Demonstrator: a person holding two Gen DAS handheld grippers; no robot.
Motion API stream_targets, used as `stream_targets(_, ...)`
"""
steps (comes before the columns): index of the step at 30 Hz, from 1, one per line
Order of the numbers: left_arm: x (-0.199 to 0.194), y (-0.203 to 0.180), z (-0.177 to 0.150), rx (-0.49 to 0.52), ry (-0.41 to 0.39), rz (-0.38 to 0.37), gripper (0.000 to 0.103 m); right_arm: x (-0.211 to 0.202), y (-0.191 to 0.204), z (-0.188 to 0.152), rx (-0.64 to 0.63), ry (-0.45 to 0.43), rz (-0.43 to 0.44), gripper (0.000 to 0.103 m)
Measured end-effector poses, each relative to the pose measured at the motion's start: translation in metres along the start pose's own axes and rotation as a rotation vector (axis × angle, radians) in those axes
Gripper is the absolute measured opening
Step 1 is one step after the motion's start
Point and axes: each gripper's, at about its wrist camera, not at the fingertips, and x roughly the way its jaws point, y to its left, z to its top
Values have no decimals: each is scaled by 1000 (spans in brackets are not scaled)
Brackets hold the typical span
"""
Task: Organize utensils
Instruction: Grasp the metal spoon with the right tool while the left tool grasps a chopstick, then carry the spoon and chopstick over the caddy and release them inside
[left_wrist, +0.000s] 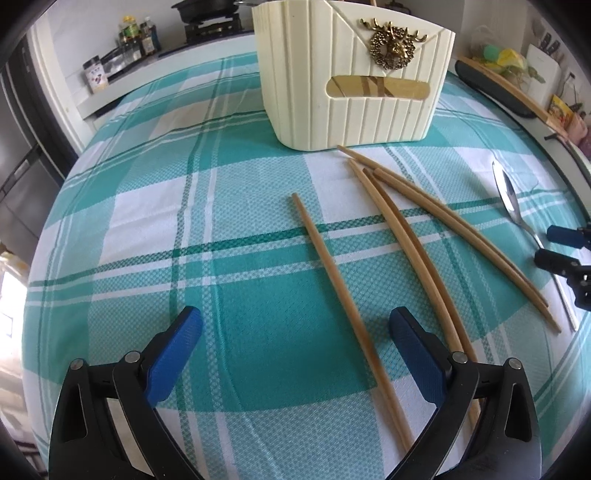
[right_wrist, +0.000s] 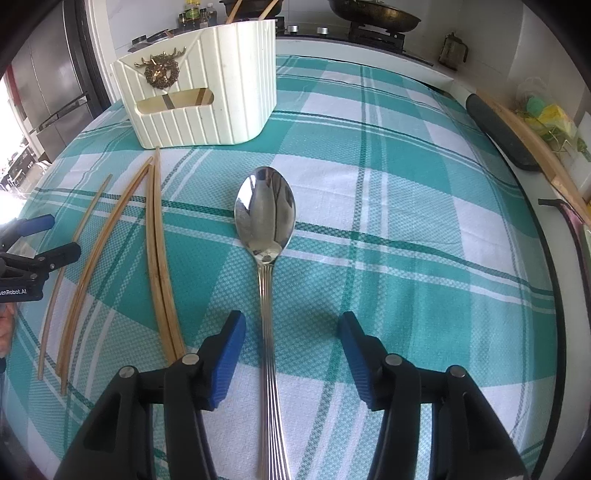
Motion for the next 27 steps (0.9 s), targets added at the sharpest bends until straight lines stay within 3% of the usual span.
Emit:
stream_targets(6, 9, 0, 19, -53, 2, -11, 91, 21, 9, 33, -17, -30, 34, 61)
stream_targets(7, 10, 0, 21, -65, 4, -5, 86, 25, 12, 39, -23, -29, 42, 67)
stream_targets(9, 8, -1, 25, -88, 3, 1, 69, 32, 19, 48, -48, -35, 52, 71)
stream_targets(10, 6, -2, 26, -90, 0, -1, 53, 34, 23, 50, -61, -42, 49, 71)
stream_targets(11, 6, -4, 26, -88, -3, -6, 39, 34, 26, 52, -64, -53, 37, 66)
stream_targets(12, 5, -5, 26, -84, -7, -9, 32, 34, 27, 52, -50, -66, 34, 61)
stream_targets(13, 5, -5, 26, -81, -12, -17, 16, 33, 26, 52, -36, -76, 24, 46)
stream_targets(14, 5, -4, 26, -82, -16, -24, 9, 33, 26, 53, -28, -81, 24, 42)
stream_targets(19, -10, 7, 18, -141, -68, -113, 4, 8, 18, 45, 6, -163, 60, 42)
stream_targets(27, -87, 7, 6, -115, -225, -242, 4, -77, 7, 21, 29, -319, 131, 42)
